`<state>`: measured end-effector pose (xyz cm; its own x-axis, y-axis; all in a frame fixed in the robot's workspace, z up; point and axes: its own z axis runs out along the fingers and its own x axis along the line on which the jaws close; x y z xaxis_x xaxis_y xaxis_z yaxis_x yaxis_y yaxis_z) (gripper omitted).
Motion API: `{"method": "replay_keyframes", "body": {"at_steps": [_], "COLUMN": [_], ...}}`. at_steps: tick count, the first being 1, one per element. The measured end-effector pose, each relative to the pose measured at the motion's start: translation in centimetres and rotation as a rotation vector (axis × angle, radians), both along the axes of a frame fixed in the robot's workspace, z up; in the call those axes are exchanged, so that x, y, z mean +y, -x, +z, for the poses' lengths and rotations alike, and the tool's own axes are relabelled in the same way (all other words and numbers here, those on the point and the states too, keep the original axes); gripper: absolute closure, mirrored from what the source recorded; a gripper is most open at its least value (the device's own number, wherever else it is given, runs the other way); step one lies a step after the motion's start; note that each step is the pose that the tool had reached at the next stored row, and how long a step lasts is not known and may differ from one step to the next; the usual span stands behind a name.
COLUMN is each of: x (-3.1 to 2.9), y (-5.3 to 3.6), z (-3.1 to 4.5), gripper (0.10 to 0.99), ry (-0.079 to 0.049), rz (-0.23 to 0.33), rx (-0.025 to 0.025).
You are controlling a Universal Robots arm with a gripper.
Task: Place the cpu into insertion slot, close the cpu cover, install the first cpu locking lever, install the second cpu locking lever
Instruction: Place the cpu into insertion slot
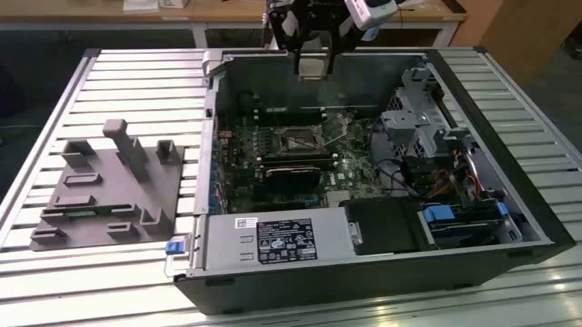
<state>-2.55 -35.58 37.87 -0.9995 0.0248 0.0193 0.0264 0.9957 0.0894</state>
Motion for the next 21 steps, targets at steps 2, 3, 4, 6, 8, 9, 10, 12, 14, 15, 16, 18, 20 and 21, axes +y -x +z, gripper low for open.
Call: {"method": "replay_keyframes", "body": {"at_steps": [2,3,4,6,8,9,10,12,14,15,16,18,20,21], "x": [0.0,0.0,0.0,0.0,0.0,0.0,0.0,0.0,0.0,0.0,0.0,0.0,0.0,0.0], "y": [0.0,0.0,0.0,0.0,0.0,0.0,0.0,0.0,0.0,0.0,0.0,0.0,0.0,0.0], "z": [0.0,0.0,0.0,0.0,-0.06,-0.1,-0.15,-0.26,-0.38,-0.44,-0.51,-0.61,-0.73,-0.78], "gripper": [0.545,0.545,0.545,0.545,0.545,0.545,0.545,0.545,0.545,0.545,0.545,0.545,0.545,0.545], "ry": [0.0,0.0,0.0,0.0,0.0,0.0,0.0,0.0,0.0,0.0,0.0,0.0,0.001,0.001], "rz": [0.0,0.0,0.0,0.0,0.0,0.0,0.0,0.0,0.0,0.0,0.0,0.0,0.0,0.0], "rx": [0.0,0.0,0.0,0.0001,0.0,0.0001,0.0001,0.0,0.0,0.0,0.0,0.0,0.0,0.0]}}
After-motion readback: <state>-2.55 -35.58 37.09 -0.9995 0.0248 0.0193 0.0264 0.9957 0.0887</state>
